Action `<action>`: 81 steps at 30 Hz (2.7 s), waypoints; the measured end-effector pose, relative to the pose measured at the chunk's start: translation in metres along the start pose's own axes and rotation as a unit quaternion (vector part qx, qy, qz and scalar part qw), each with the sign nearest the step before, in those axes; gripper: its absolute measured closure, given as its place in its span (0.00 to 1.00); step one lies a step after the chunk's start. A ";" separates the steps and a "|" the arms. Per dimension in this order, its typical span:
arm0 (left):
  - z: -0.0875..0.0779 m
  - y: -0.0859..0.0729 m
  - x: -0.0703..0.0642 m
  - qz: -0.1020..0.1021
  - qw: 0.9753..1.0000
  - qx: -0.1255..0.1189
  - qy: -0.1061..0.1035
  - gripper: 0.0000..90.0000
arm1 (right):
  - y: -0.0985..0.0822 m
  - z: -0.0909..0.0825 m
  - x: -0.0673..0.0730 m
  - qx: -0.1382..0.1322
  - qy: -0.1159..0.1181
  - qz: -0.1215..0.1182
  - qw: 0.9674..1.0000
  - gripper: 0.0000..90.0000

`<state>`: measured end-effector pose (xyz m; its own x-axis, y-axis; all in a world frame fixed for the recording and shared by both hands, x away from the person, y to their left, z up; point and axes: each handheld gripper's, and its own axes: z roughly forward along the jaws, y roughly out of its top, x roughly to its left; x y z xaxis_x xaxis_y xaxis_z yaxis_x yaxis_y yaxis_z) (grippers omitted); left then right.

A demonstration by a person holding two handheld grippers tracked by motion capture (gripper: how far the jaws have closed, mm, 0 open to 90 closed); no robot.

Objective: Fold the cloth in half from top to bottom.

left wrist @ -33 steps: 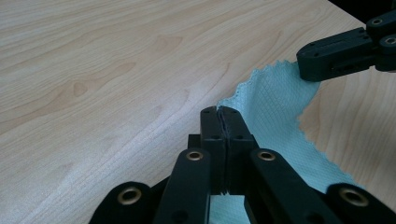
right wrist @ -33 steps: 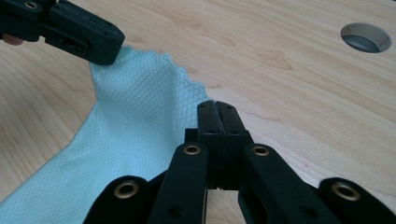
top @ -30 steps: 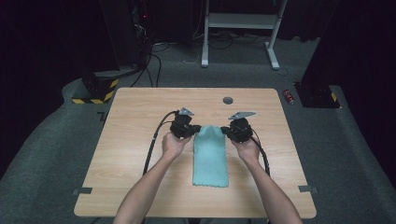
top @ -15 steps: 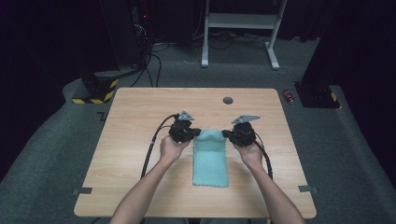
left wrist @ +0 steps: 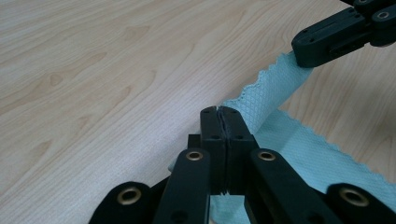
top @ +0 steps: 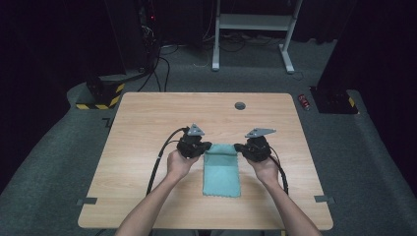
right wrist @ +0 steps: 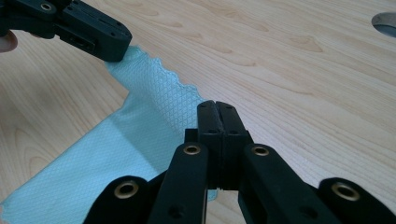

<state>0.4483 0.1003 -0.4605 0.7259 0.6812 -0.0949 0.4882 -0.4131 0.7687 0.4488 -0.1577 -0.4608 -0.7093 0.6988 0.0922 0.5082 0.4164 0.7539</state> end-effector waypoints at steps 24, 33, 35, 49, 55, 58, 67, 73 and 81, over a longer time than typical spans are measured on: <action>-0.009 -0.006 -0.005 0.011 1.000 0.002 -0.017 0.99 | -0.008 -0.007 0.012 0.005 0.009 -0.015 1.000 1.00; -0.013 -0.004 -0.008 0.016 1.000 -0.003 -0.019 0.99 | -0.010 -0.013 0.014 0.001 0.011 -0.019 1.000 1.00; -0.015 -0.004 -0.009 0.016 1.000 -0.004 -0.020 0.99 | -0.010 -0.014 0.014 0.000 0.011 -0.019 1.000 1.00; -0.025 -0.003 -0.014 0.012 0.999 -0.019 -0.029 0.99 | -0.010 -0.022 0.019 -0.008 0.015 -0.027 0.999 1.00; -0.028 -0.003 -0.014 0.014 0.999 -0.018 -0.032 0.99 | -0.011 -0.025 0.021 -0.008 0.014 -0.034 0.999 1.00; -0.030 -0.003 -0.016 0.015 0.999 -0.020 -0.033 0.99 | -0.011 -0.027 0.024 -0.008 0.013 -0.040 0.999 1.00; -0.034 -0.007 -0.020 0.013 0.999 -0.026 -0.037 0.99 | -0.013 -0.033 0.028 -0.011 0.018 -0.045 0.999 1.00; -0.037 -0.012 -0.023 0.013 0.999 -0.028 -0.040 0.99 | -0.016 -0.036 0.032 -0.013 0.022 -0.051 0.998 1.00; -0.039 -0.021 -0.025 0.000 0.998 -0.029 -0.053 0.99 | -0.022 -0.039 0.039 -0.011 0.024 -0.059 0.998 1.00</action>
<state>0.4014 0.1157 -0.4496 0.7749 0.6117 -0.1595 0.4613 -0.3747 0.8042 0.3916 -0.1622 -0.4484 -0.7865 0.6167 0.0324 0.4091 0.4809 0.7755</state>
